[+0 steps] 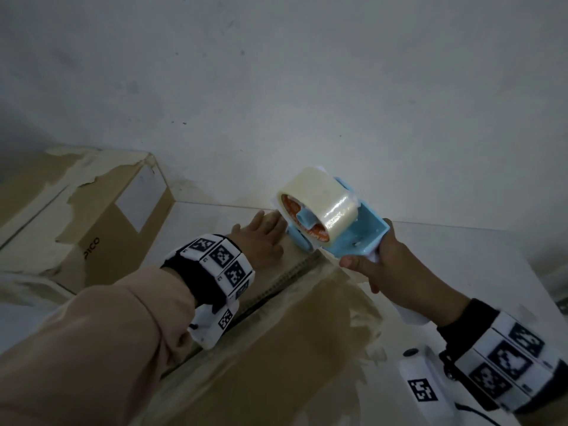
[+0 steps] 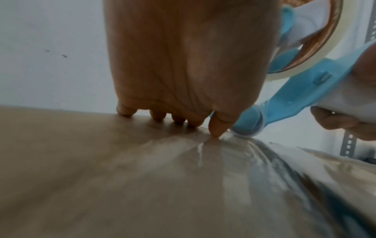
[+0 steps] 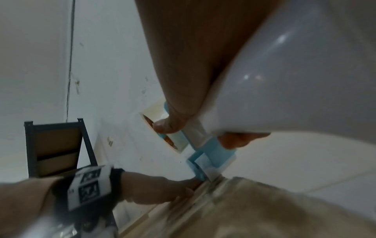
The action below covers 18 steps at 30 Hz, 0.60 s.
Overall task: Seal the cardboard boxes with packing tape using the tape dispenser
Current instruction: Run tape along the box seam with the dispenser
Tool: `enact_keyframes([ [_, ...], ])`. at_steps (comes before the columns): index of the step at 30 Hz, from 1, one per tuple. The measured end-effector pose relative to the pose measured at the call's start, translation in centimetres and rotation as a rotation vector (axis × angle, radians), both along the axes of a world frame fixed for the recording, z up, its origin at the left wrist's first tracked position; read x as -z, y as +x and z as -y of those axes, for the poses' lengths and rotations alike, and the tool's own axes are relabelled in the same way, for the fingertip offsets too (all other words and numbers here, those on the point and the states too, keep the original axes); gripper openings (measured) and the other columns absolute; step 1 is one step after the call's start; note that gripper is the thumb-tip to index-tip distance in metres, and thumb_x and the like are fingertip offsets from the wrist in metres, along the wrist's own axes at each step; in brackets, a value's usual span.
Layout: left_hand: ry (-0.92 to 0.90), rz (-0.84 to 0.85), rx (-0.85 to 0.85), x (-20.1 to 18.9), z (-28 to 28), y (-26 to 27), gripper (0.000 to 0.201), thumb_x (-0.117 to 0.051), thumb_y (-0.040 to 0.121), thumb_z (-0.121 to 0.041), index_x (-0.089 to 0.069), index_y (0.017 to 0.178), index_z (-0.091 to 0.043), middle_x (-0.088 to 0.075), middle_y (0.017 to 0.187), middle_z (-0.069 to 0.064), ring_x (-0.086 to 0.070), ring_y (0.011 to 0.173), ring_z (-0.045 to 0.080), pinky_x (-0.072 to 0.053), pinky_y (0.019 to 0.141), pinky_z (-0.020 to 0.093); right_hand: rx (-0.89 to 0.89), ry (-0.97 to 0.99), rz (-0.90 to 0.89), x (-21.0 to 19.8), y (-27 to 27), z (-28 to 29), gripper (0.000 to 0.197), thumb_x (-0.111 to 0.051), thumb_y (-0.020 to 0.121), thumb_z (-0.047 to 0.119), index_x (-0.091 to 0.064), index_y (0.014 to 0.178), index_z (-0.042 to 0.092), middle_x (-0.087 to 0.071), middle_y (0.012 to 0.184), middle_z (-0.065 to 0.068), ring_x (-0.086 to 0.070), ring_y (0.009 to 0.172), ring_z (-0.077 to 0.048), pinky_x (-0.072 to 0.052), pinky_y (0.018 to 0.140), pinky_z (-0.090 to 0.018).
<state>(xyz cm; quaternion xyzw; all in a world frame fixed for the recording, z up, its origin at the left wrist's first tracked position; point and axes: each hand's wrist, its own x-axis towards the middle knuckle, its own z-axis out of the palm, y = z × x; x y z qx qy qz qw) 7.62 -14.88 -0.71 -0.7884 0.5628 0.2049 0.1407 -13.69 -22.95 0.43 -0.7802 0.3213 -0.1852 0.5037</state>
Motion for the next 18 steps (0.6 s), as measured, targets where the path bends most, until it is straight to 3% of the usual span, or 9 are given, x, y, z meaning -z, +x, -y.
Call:
enact_keyframes([
  [2,0.001,-0.01,-0.016,0.0,0.1,0.1,0.056,-0.019,0.099,-0.031,0.008,0.148,-0.023,0.013,0.157,-0.006,0.01,0.145,0.02,-0.013,0.113,0.048,0.024,0.019,0.019,0.1,-0.2,-0.3,0.056,-0.072,0.075,0.021,-0.032,0.114,0.023,-0.052,0.092,0.015,-0.056,0.063,0.014,-0.04,0.044,-0.005],
  [6,-0.008,-0.046,-0.009,-0.4,0.0,0.1,0.058,-0.022,0.099,-0.032,0.01,0.147,-0.025,0.016,0.156,-0.008,0.011,0.145,0.019,-0.01,0.115,0.047,0.055,0.032,0.007,-0.1,-1.3,-0.9,0.066,-0.076,0.069,0.035,-0.035,0.118,0.022,-0.054,0.091,0.013,-0.058,0.062,0.011,-0.041,0.044,-0.007],
  [11,-0.011,-0.099,-0.027,-0.1,0.2,0.4,0.06,-0.024,0.098,-0.034,0.01,0.147,-0.028,0.017,0.155,-0.011,0.012,0.145,0.017,-0.01,0.114,0.049,0.126,-0.003,-0.021,-0.3,-4.9,-1.6,0.042,-0.071,0.076,0.007,-0.04,0.099,0.022,-0.05,0.067,0.003,-0.052,0.04,0.002,-0.038,0.036,-0.016],
  [13,-0.025,-0.113,-0.016,-0.2,0.2,0.5,0.06,-0.024,0.098,-0.034,0.01,0.147,-0.029,0.017,0.155,-0.012,0.012,0.145,0.016,-0.009,0.114,0.05,0.141,-0.007,-0.021,-0.3,-6.2,-2.1,0.042,-0.074,0.075,0.011,-0.041,0.102,0.014,-0.049,0.065,0.001,-0.052,0.04,0.002,-0.038,0.036,-0.015],
  [15,0.003,-0.116,-0.03,-0.2,0.2,0.5,0.061,-0.026,0.098,-0.035,0.01,0.147,-0.029,0.017,0.155,-0.013,0.012,0.145,0.016,-0.008,0.114,0.052,0.147,-0.014,-0.04,-0.3,-6.7,-2.7,0.042,-0.074,0.072,0.017,-0.041,0.098,0.02,-0.05,0.066,0.001,-0.054,0.042,0.003,-0.039,0.037,-0.015],
  [18,-0.045,-0.111,-0.069,-0.6,0.0,0.3,0.061,-0.026,0.097,-0.035,0.008,0.147,-0.028,0.015,0.156,-0.011,0.011,0.145,0.018,-0.009,0.113,0.059,0.144,-0.041,-0.06,-0.2,-6.6,-2.9,0.041,-0.071,0.076,0.01,-0.039,0.099,0.022,-0.052,0.071,0.001,-0.053,0.043,0.004,-0.04,0.039,-0.015],
])
